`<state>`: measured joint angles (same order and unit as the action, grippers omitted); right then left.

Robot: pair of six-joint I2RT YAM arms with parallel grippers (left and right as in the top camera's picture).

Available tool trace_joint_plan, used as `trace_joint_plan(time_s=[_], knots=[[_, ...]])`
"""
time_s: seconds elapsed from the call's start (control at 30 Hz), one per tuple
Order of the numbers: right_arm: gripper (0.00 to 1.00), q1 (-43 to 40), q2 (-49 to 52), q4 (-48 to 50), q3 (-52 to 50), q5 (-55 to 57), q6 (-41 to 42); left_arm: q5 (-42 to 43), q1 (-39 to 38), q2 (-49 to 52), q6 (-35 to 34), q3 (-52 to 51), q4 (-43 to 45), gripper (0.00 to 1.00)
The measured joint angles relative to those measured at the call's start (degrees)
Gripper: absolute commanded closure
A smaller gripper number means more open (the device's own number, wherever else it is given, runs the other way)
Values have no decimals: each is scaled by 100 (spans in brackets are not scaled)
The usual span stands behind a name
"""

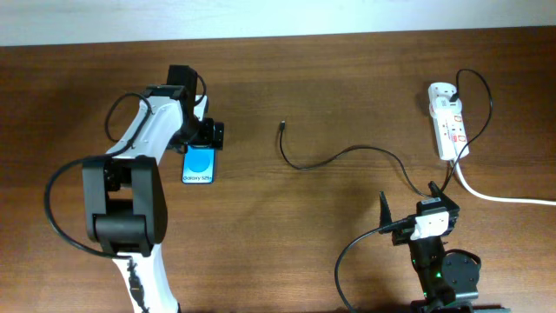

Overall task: Plug charger to phone and switch on socket
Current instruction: 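Move the left gripper over the blue phone and lower onto it, then grasp the phone's top edge with the left gripper and lift it upright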

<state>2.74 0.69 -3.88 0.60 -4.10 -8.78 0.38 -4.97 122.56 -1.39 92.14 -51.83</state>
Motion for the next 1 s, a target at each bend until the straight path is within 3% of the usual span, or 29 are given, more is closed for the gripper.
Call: trace_joint_plan(time_s=[0.43, 0.6, 0.73, 0.83, 1.0], knots=[[1, 0, 0, 0, 0, 0, 2, -92, -11, 260, -20, 2, -103, 1], [1, 0, 0, -2, 0, 2, 2, -107, -11, 260, -39, 2, -186, 10], [2, 0, 0, 0, 0, 2, 0, -85, -11, 260, -72, 2, -201, 10], [2, 0, 0, 0, 0, 0, 2, -83, -11, 260, -122, 2, -199, 21], [2, 0, 0, 0, 0, 2, 2, -83, -11, 260, -155, 2, -197, 23]])
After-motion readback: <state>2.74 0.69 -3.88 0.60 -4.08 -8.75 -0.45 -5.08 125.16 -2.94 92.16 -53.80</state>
